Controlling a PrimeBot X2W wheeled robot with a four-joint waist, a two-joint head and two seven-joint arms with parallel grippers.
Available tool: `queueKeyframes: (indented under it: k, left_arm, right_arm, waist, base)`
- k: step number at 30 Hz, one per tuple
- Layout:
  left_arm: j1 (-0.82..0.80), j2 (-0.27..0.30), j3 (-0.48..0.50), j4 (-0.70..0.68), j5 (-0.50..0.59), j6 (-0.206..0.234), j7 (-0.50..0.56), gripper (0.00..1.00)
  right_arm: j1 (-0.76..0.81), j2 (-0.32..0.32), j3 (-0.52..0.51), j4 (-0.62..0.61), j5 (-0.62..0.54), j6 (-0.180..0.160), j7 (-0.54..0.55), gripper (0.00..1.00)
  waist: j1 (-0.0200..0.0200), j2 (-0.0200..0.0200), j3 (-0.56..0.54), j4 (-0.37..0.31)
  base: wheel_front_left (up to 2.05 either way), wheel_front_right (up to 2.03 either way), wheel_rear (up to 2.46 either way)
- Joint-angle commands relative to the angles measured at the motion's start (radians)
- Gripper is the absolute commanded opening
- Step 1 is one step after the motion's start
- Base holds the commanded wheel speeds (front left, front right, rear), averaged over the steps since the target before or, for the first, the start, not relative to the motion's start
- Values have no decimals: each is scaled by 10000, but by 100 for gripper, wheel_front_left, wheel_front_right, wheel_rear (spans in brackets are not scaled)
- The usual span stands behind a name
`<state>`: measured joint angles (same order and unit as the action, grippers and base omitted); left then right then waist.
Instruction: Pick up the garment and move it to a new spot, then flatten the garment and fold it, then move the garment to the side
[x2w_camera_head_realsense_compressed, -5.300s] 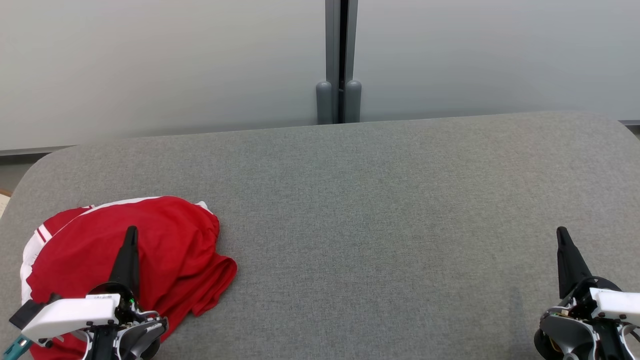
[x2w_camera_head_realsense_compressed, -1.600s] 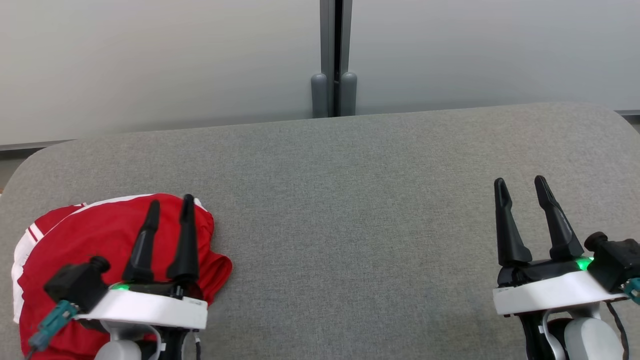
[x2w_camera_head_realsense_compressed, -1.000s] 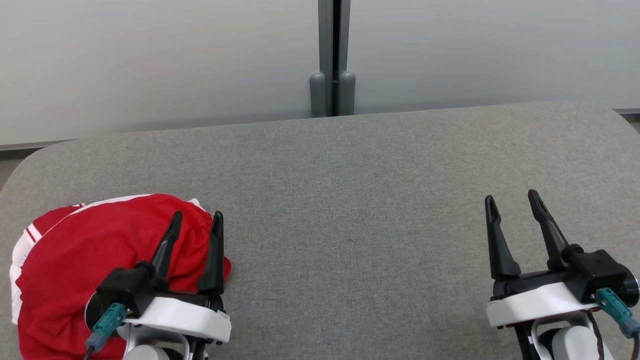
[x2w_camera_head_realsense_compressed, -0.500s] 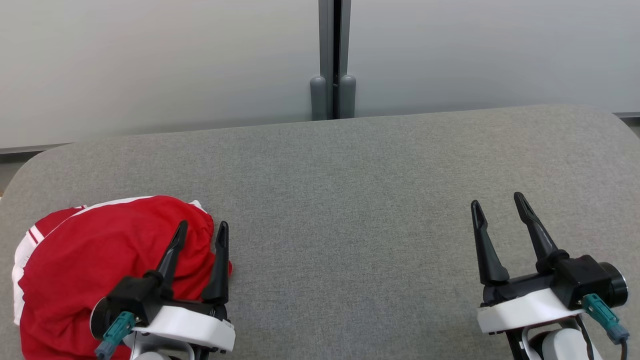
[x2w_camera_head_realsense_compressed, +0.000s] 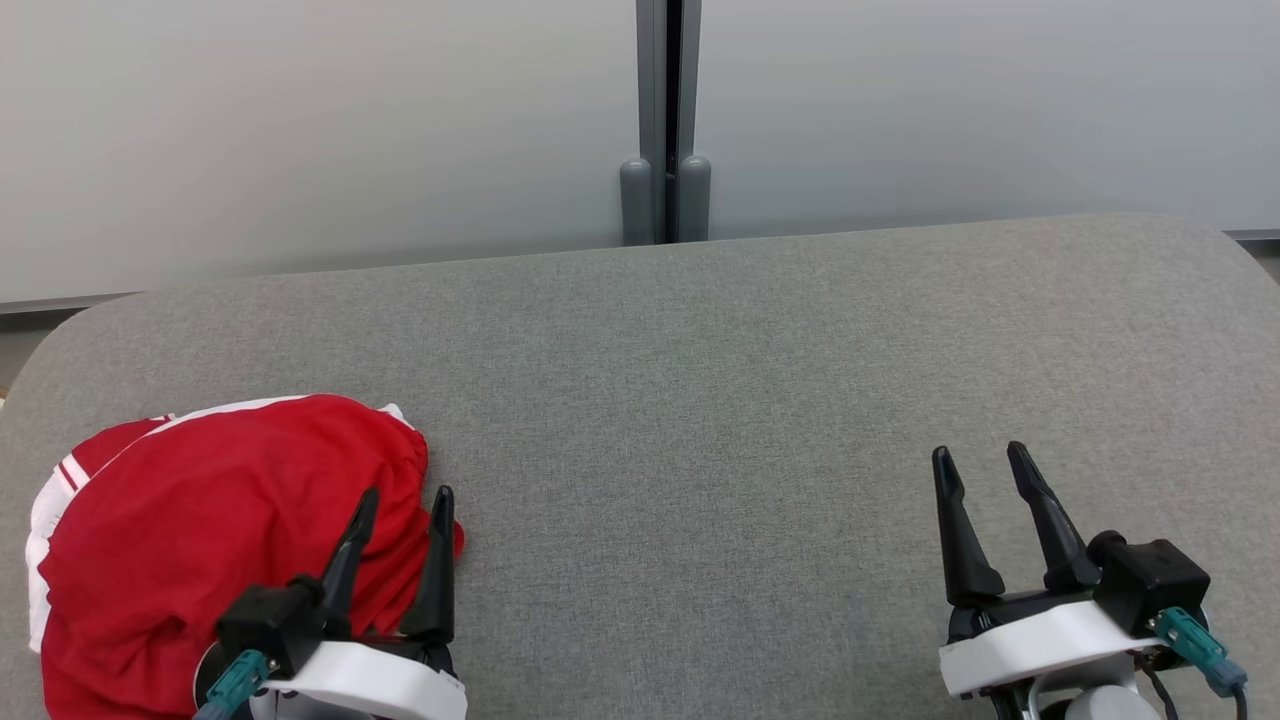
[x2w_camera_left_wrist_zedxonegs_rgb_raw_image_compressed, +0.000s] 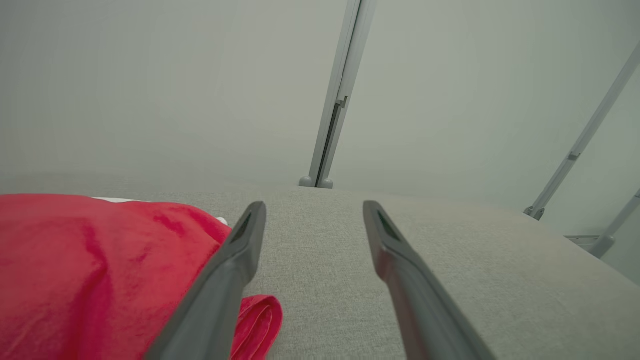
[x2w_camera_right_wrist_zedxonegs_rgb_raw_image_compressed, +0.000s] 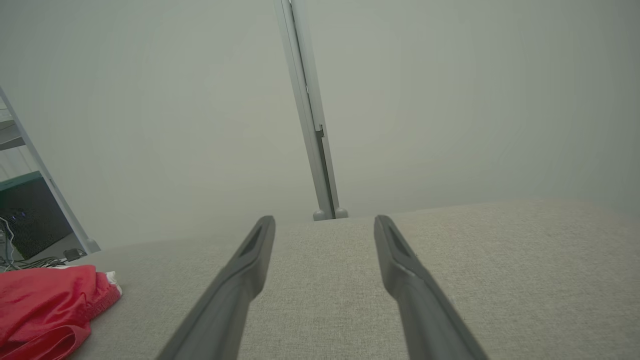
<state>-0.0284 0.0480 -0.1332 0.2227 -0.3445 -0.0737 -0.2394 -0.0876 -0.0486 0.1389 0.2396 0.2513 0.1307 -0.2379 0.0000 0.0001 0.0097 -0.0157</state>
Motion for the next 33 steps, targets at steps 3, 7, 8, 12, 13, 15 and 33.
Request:
queueKeyframes:
  k: [3,7,8,12,13,15,33]
  left_arm:
    - [-55,35,-33,140,121,32,-108,100]
    - [-127,37,-82,308,242,99,-180,100]
    - [-146,39,-103,332,340,125,-203,100]
    - [-187,40,-148,408,529,201,-261,100]
    - [-194,42,-154,426,545,199,-273,100]
    - [-196,42,-147,469,478,197,-259,100]
    - [-335,41,9,504,384,301,-253,100]
  right_arm:
    - [-186,-26,78,86,-66,0,-142,100]
    - [-216,-29,156,184,-249,0,-215,100]
    - [-232,-28,170,198,-303,0,-230,100]
    - [-283,-31,206,243,-535,0,-293,100]
    - [-290,-31,214,253,-551,0,-304,100]
    - [-283,-31,195,295,-519,0,-298,100]
    - [-204,-28,316,412,-430,0,-295,100]
  waist:
    - [0,-1,12,0]
    - [0,-1,29,9]
    - [0,-1,36,12]
    - [0,-1,68,18]
    - [0,-1,72,19]
    - [0,-1,70,21]
    - [0,-1,115,625]
  base:
    - [0,0,0]
    - [0,0,0]
    - [0,0,0]
    - [0,0,0]
    - [0,0,0]
    - [0,0,0]
    - [0,0,0]
